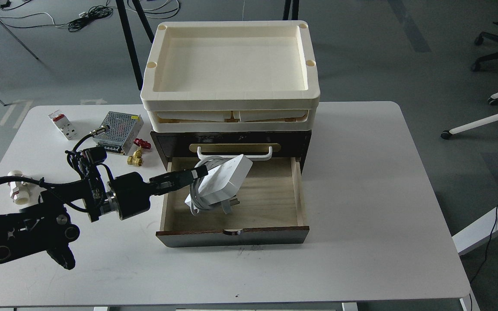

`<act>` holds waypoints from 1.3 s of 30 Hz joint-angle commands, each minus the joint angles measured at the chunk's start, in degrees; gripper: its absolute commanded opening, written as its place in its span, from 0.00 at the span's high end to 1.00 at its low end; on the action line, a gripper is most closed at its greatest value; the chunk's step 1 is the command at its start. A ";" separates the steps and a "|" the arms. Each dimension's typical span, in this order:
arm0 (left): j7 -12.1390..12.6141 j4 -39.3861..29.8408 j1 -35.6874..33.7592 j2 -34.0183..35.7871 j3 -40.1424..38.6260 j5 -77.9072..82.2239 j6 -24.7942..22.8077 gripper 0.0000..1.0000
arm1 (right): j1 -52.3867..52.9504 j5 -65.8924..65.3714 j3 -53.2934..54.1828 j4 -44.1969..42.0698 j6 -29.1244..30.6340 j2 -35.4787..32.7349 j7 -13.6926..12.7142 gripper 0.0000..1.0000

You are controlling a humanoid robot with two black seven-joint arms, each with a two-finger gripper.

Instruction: Put charging cable into cabinet

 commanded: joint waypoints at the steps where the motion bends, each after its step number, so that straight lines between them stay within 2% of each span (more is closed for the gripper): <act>1: 0.01 0.20 0.04 -0.17 0.00 0.19 0.01 0.88 | -0.43 -0.01 0.00 0.02 0.00 -0.17 0.00 0.01; 3: 0.01 0.55 0.04 -0.09 -0.09 0.19 -0.17 0.77 | -0.43 -0.01 0.00 0.02 0.00 -0.17 0.00 0.01; 4: 0.01 0.73 0.04 -0.09 -0.26 0.10 -0.08 0.68 | -0.43 -0.01 0.00 0.02 0.00 -0.17 0.00 0.01; 6: 0.01 0.73 -0.05 -0.09 -0.27 0.19 -0.26 0.59 | -0.43 -0.01 0.00 0.02 0.00 -0.17 0.00 0.01; 11: 0.01 0.73 -0.05 0.53 -0.27 0.19 -0.26 0.47 | -0.43 -0.01 0.00 0.02 0.00 -0.08 0.00 0.01; 14: 0.01 1.17 -0.05 0.79 -0.35 -0.60 -0.52 0.35 | -0.43 -0.01 0.09 0.02 0.00 -0.08 0.00 0.01; 19: 0.01 0.20 0.04 4.30 -3.94 -4.99 -1.22 0.33 | -0.34 -0.01 1.66 0.19 0.00 -0.08 -0.09 0.01; 21: 0.01 0.37 0.21 4.92 -6.84 -9.62 -2.89 0.32 | 0.36 -0.01 2.90 0.28 0.00 -0.08 -0.17 0.01; 25: 0.01 2.30 1.79 7.90 -14.31 -25.09 -8.06 0.24 | 2.64 -0.01 3.52 0.81 0.00 0.36 -0.35 0.01; 29: 0.01 10.81 1.88 8.62 -22.22 -38.01 -22.81 0.20 | 5.02 -0.01 3.52 2.38 0.00 0.62 -0.79 0.01; 31: 0.01 17.22 1.97 8.09 -26.44 -45.65 -31.42 0.18 | 5.72 -0.01 3.60 3.53 0.00 1.49 -0.62 0.01; 32: 0.01 21.08 2.15 7.74 -28.55 -49.17 -33.97 0.18 | 6.59 -0.01 3.60 4.23 0.00 2.54 -0.61 0.01; 39: 0.01 44.21 2.24 1.33 -41.64 -58.78 -33.97 0.17 | 8.63 -0.01 6.58 7.66 0.00 6.94 -0.09 0.01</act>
